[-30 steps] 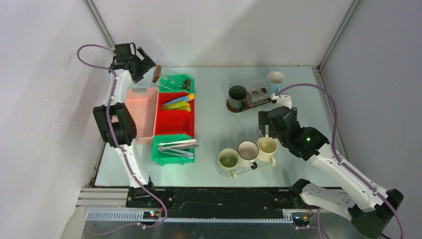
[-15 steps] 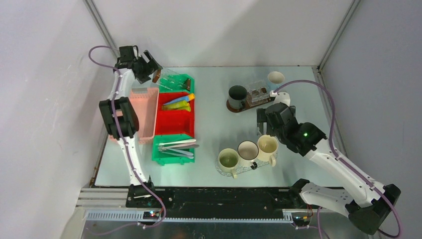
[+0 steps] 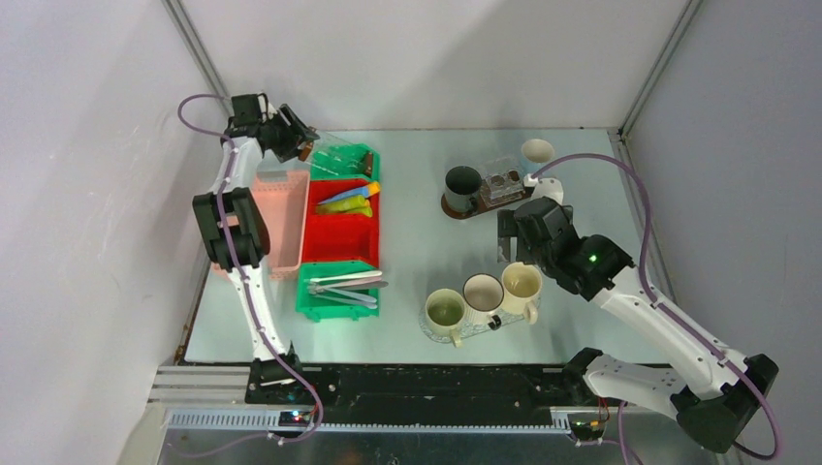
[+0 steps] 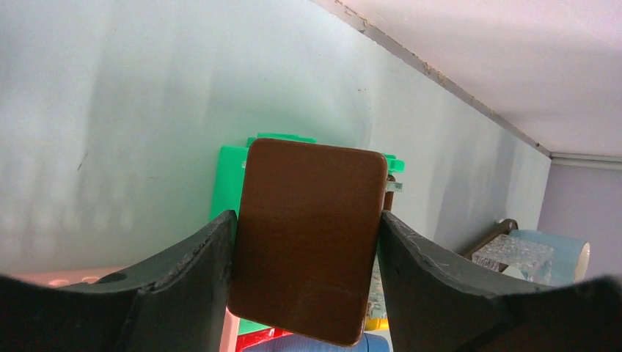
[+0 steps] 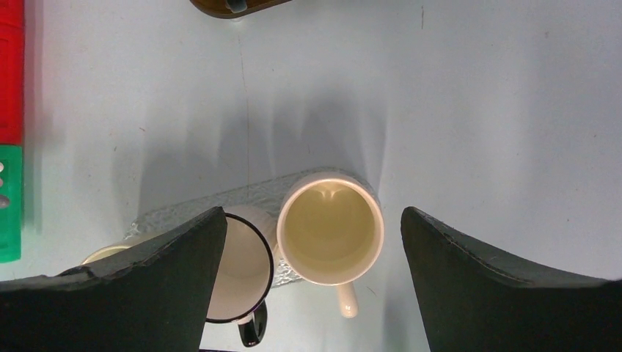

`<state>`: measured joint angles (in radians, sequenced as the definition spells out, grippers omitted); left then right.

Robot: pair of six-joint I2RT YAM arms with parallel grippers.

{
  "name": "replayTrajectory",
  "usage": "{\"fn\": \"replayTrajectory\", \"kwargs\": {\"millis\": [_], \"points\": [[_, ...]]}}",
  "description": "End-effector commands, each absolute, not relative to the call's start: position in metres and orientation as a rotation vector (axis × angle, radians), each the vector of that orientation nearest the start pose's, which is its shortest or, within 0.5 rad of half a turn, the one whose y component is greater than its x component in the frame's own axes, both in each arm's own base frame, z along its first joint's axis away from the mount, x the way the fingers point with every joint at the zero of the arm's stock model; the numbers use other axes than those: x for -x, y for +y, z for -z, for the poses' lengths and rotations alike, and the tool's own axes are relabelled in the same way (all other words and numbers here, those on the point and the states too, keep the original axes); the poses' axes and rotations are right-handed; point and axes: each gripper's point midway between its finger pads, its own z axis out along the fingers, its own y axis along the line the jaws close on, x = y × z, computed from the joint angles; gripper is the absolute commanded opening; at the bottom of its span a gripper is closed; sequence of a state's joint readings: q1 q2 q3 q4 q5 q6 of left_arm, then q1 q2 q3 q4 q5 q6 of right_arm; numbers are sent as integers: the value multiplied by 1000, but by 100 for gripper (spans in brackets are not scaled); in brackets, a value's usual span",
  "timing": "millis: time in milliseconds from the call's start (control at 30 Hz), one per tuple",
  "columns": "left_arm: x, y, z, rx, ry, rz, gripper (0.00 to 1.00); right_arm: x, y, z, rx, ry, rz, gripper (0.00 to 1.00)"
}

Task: Prepare toiletry sets of a toothbrush and toothpaste on the tray
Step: Pick up the toothpaste holder from the center of the board.

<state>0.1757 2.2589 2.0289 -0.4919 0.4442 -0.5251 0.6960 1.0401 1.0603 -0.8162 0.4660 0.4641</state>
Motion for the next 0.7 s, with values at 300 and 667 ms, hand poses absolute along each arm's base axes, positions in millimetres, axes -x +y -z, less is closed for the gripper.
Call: {"fn": "replayTrajectory", "kwargs": {"millis": [300,667], "points": [[-576,-7,-250,513,2016,804,11,-250,130,-236,31,2229,-101,91],[-548,14,-306,576,1904,642,0,-246,126,-245,39,2198,-112,91]]}}
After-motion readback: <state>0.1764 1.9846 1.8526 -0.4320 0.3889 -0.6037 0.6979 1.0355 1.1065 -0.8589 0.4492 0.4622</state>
